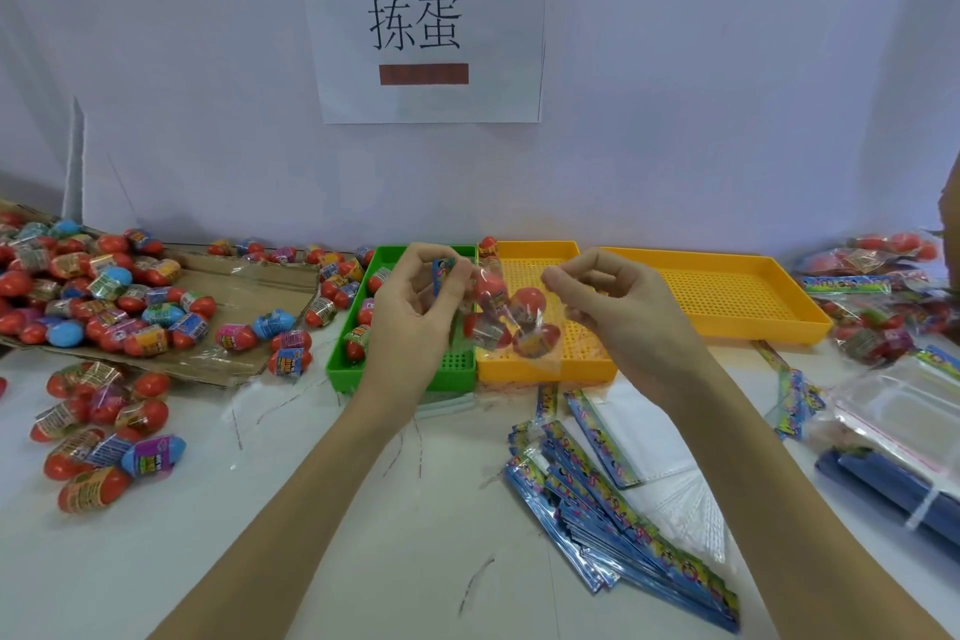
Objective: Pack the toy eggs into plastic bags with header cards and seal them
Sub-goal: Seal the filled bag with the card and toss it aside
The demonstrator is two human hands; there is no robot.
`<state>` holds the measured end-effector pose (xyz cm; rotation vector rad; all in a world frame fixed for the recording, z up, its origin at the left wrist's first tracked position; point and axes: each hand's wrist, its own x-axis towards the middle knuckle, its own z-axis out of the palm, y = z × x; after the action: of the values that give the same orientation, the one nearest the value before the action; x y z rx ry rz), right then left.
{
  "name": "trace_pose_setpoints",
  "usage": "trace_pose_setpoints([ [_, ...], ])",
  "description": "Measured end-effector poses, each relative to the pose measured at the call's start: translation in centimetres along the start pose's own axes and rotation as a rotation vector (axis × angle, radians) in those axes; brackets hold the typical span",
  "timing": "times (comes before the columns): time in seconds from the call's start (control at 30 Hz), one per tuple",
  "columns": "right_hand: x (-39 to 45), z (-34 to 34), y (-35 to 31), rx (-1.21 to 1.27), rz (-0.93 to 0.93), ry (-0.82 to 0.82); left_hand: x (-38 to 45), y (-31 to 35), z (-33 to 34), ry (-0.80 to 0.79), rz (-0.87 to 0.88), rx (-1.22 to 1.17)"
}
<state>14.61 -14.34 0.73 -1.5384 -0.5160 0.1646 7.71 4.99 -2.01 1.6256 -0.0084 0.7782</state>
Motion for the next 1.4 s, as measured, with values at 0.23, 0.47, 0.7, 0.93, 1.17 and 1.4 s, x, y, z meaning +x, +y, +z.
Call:
trace_pose_setpoints([
  [0.23,0.6,-0.4,0.0,0.003,0.151,0.023,1.1,-0.6,-1.6,0.087,-0.028,-0.021],
  [0.47,0.8,1.1,1.8,0.037,0.296,-0.176,1.1,-0.4,-1.3,-0.129,-0.166,-0.511],
  [0.7,0.3,1.0,1.7,0.182,0.188,-0.175,1.4,-0.6,-1.7,-0.104,-0.211,-0.494],
  [0.93,0.4,0.9,1.3,0.083,0.27,-0.262,1.3,-1.2,-1.9,0.103,-0.137,-0.163],
  [1.17,0.4,1.3,1.7,0.24,0.274,-0.237,1.4,-1.2,-1.4,0.078,-0.273,-0.237],
  [1.4,0.2,1.6,1.7,0.175,0.215,-0.19,0.7,-2.0,-0.8,-0.126,-0.28,-0.183],
])
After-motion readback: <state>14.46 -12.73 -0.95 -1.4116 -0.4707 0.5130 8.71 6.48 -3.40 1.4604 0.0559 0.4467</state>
